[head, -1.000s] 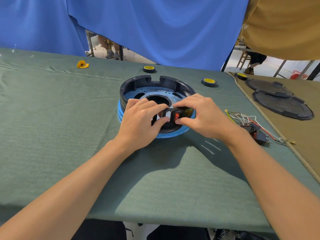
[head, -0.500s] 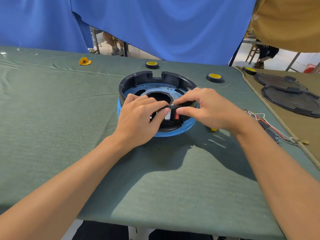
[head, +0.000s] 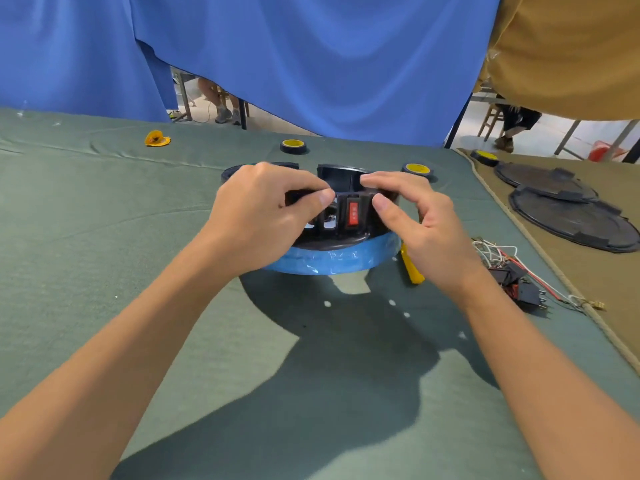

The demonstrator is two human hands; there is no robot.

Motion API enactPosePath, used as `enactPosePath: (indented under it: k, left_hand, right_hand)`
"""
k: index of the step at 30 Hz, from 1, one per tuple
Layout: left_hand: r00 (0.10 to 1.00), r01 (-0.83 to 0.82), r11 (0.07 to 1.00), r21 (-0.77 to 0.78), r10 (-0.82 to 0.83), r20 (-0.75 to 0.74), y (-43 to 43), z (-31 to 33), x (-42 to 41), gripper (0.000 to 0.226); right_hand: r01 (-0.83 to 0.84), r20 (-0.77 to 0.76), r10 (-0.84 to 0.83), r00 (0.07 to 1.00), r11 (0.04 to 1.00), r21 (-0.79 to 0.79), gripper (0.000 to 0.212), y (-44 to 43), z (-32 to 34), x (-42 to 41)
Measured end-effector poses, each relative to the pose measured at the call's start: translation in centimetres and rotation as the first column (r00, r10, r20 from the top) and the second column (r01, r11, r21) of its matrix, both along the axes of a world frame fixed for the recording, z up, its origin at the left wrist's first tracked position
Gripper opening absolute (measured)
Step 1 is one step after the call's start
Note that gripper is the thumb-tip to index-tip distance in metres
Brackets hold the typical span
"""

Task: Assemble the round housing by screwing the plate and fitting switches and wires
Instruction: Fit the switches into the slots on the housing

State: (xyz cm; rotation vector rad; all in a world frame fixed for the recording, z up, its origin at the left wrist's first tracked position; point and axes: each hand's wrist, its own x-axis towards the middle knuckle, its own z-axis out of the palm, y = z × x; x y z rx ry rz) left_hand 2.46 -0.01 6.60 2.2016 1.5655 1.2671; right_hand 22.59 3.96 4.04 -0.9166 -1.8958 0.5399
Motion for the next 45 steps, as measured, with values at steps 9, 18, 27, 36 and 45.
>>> enactPosePath:
  k: [9,18,27,36,45]
  left_hand:
    - [0.993,0.032,0.998,-0.054,-0.025,0.118,-0.8,1.2,-0.7,0.025]
    - [0.991,-0.112,0.993,-0.025,0.113,0.068,-0.2,-0.6,-0.6,0.029]
    - [0.929,-0.345,0.925,0.158,0.360,-0.081,0.7,-5.5,1.6,0.033]
    - [0.889,-0.191,0.982,0.002,0.174,-0.424,1.0,-4.1,0.2,0.027]
    - [0.900,-0.188,0.982,-0.009,0.169,-0.403,1.2,-4.4,0.0,0.026]
  right_hand:
    - [0.065,-0.103,-0.049,0.993,0.985,0.157,0.019,-1.2,-0.2,-1.5]
    - [0.073,-0.012,-0.072,0.997,0.978,0.196,0.022,-0.6,-1.6,-1.8]
    - [0.029,0.197,-0.049,0.979,0.994,0.104,0.021,1.1,-3.3,-1.7]
    - [-0.050,0.266,0.028,0.964,0.996,0.077,0.027,0.7,-2.6,-1.1]
    - [0.033,0.203,-0.019,0.979,0.997,-0.064,0.023,1.3,-1.5,-1.8]
